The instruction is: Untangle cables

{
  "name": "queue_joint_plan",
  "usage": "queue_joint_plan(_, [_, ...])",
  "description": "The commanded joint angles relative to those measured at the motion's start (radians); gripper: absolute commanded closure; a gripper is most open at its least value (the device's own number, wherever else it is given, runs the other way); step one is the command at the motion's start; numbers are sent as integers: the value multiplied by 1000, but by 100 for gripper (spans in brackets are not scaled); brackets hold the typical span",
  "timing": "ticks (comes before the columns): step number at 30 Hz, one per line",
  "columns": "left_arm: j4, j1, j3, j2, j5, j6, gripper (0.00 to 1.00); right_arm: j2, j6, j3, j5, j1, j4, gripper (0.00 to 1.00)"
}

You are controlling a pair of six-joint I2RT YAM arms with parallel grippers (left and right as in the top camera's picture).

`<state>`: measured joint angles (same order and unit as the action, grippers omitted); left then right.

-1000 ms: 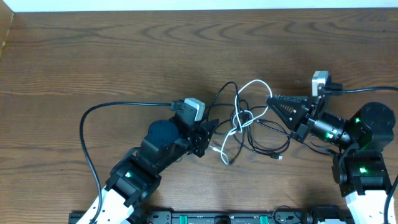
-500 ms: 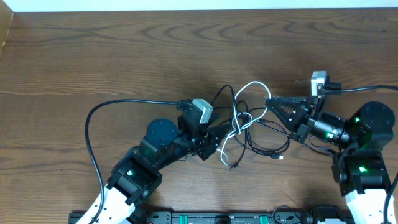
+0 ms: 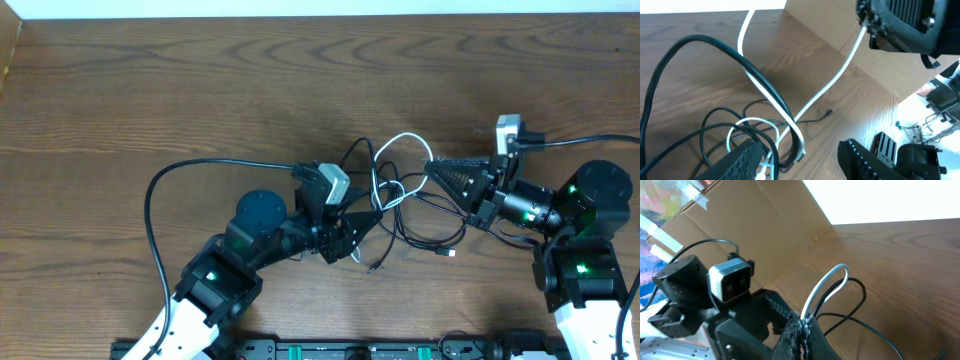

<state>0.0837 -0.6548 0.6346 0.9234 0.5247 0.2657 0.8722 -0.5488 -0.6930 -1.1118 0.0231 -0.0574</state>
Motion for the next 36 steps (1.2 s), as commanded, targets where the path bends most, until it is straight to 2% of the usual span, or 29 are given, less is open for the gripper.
queue_joint_plan(1, [35, -11, 13, 26, 18, 5, 46, -1, -4, -15, -48, -2, -3, 99])
queue_joint_plan(11, [133, -60, 13, 139, 18, 5, 46, -1, -4, -15, -68, -2, -3, 99])
queue_joint_plan(15, [137, -60, 13, 148, 18, 5, 63, 0, 24, -15, -68, -2, -3, 99])
queue_joint_plan(18, [143, -60, 13, 141, 18, 23, 75, 1, 146, -15, -55, -2, 6, 99])
queue_joint_plan(22, [146, -60, 13, 129, 18, 91, 81, 9, 315, -15, 174, -3, 99, 99])
queue_joint_plan(27, [143, -59, 13, 115, 37, 114, 87, 14, 345, -15, 538, -4, 167, 99])
queue_joint_plan(33, [135, -59, 13, 114, 37, 113, 87, 14, 405, -15, 807, -5, 161, 99])
queue_joint_plan(36, [135, -59, 13, 114, 37, 113, 87, 14, 467, -15, 855, -5, 145, 99])
